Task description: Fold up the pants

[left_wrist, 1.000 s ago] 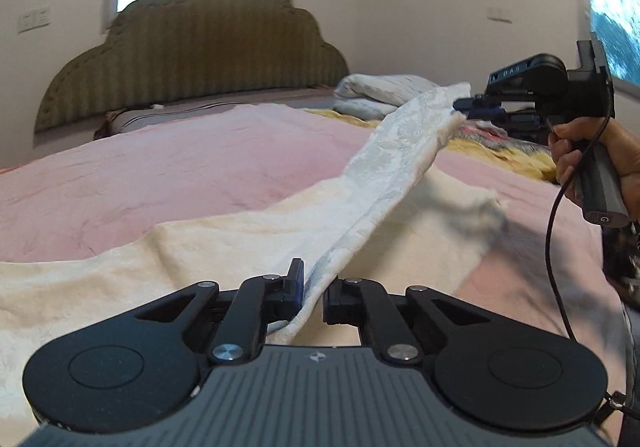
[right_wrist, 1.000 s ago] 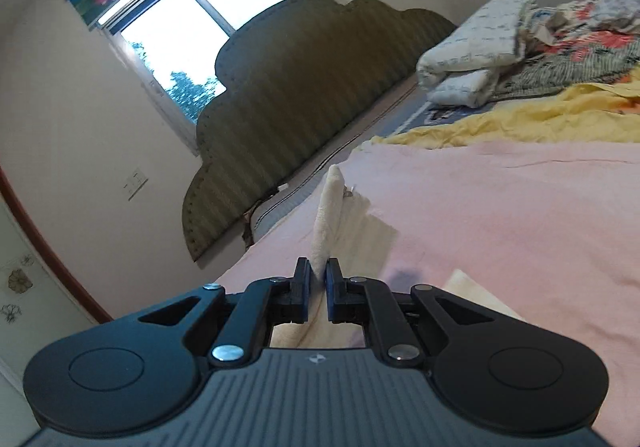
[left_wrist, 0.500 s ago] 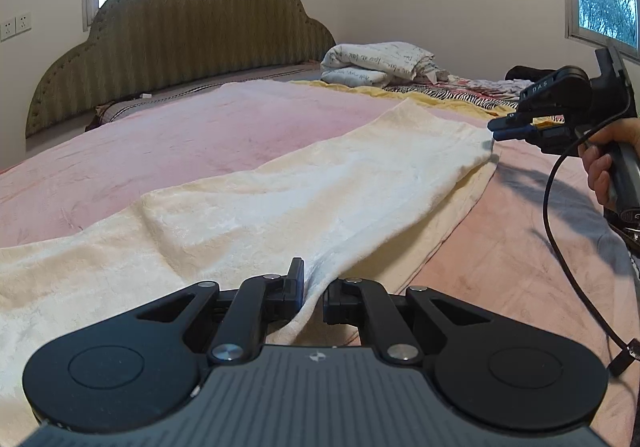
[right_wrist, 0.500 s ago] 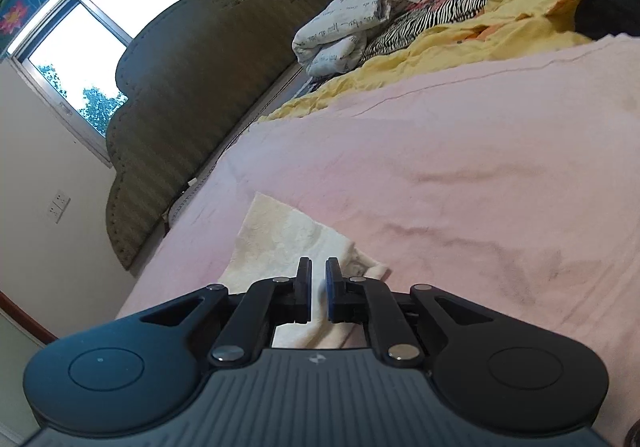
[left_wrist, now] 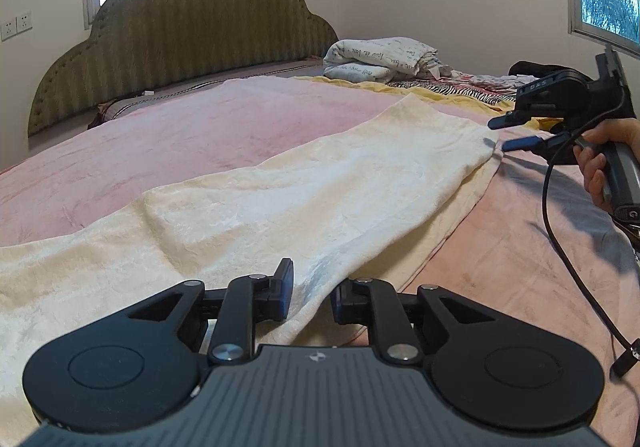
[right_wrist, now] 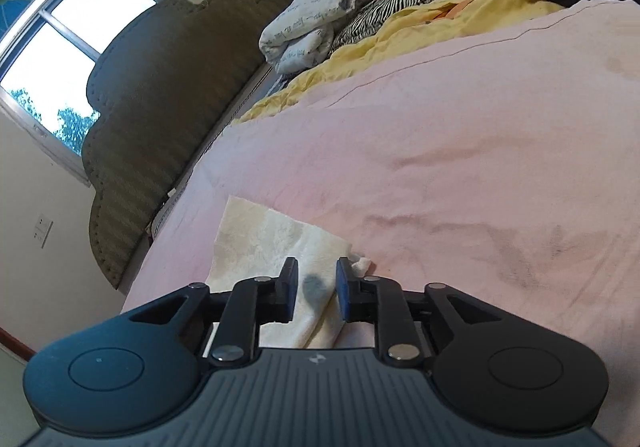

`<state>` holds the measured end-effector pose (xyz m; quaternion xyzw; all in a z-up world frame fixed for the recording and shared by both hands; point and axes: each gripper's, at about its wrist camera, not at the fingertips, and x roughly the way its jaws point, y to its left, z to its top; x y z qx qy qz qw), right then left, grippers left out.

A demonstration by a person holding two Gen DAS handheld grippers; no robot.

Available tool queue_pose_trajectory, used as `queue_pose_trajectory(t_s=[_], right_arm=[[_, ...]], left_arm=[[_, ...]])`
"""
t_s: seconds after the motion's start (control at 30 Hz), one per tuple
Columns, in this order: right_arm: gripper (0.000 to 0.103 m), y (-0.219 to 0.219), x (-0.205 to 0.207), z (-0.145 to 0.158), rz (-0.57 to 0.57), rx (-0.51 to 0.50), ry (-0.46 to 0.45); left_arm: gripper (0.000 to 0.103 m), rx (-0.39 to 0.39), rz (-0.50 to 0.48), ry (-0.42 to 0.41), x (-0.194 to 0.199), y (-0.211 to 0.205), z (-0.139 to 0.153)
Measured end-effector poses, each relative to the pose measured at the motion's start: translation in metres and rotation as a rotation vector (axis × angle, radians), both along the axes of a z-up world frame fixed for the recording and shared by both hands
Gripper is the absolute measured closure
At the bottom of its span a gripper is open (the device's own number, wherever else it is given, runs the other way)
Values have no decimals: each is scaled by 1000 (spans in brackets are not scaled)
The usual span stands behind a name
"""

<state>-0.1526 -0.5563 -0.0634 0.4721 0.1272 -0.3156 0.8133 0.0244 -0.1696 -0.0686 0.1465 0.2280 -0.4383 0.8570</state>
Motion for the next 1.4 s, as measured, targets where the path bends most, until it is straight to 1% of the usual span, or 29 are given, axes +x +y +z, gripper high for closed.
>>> queue_pose_trajectory(t_s=[0.03, 0.07, 0.1, 0.17, 0.2, 0.33, 0.37, 0.43, 0.47, 0.5, 0.53, 0.6, 0.67, 0.77, 0.83, 0.87, 0.9, 0.93, 1.0, 1.13, 1.17, 1.23, 1.27, 1.33, 1.37, 1.4], right_arm=[[63, 1, -2, -1, 3, 6, -7], [47, 2, -3, -3, 12, 17, -8], [43, 3, -3, -5, 22, 29, -16], [43, 3, -2, -5, 40, 17, -52], [44, 2, 0, -4, 38, 6, -57], [45, -3, 11, -1, 33, -31, -24], [45, -3, 11, -1, 14, -37, -20], [45, 2, 4, 3, -77, -88, 11], [45, 6, 0, 5, -107, -113, 7], [45, 7, -3, 6, -98, -122, -13], [45, 8, -4, 6, -60, -111, -44], [45, 7, -4, 4, 10, -60, -85], [45, 7, 0, 2, 54, -36, -87], [45, 4, 9, -4, 65, -6, -74], [51, -1, 13, -11, 51, 26, -89], [62, -3, 16, -12, 48, 24, -89], [84, -5, 19, -14, 40, 15, -76], [95, -7, 20, -15, 30, 13, -66], [97, -7, 18, -18, 28, 13, -87], [98, 6, 7, -6, 27, -79, -68], [98, 7, 5, -4, 30, -91, -63], [97, 7, 4, -2, 36, -112, -26], [97, 5, 7, -5, 42, -110, 1], [96, -1, 13, -11, 66, -75, 45], [94, -2, 11, -12, 54, -54, 36], [92, -3, 9, -10, 43, -41, 33]], left_arm=[[78, 3, 2, 2, 1, 0, 0], [78, 7, 4, 4, 1, -1, -1], [78, 9, 5, 5, 1, -2, -1], [78, 11, 6, 2, 1, -3, -1], [78, 13, 6, 0, 1, -3, -1], [78, 17, 9, -3, 0, -4, -1], [78, 18, 10, -4, 0, -4, -2], [78, 19, 11, -6, 0, -4, -2], [78, 19, 11, -6, 0, -4, -2], [78, 19, 11, -5, 0, -4, -2], [78, 20, 11, -3, 0, -4, -2], [78, 19, 14, 1, 1, -4, -2], [78, 16, 16, 4, 2, -4, -2], [78, 12, 16, 10, 2, -3, -2], [78, 11, 18, 13, 3, -3, -2], [82, 10, 20, 13, 3, -3, -2], [87, 9, 20, 12, 3, -3, -2], [87, 6, 20, 11, 3, -2, -1], [90, -10, 20, 7, 2, 2, 2], [91, -26, -7, 2, -2, 9, 8], [91, -21, -19, 0, -3, 9, 8], [91, 14, -32, -3, -3, 6, 3], [91, 27, -33, 3, -2, 5, -1], [92, 34, -46, 15, -1, 5, -2], [92, 36, -55, 12, -1, 7, -1], [88, 38, -60, 13, -1, 9, 1]])
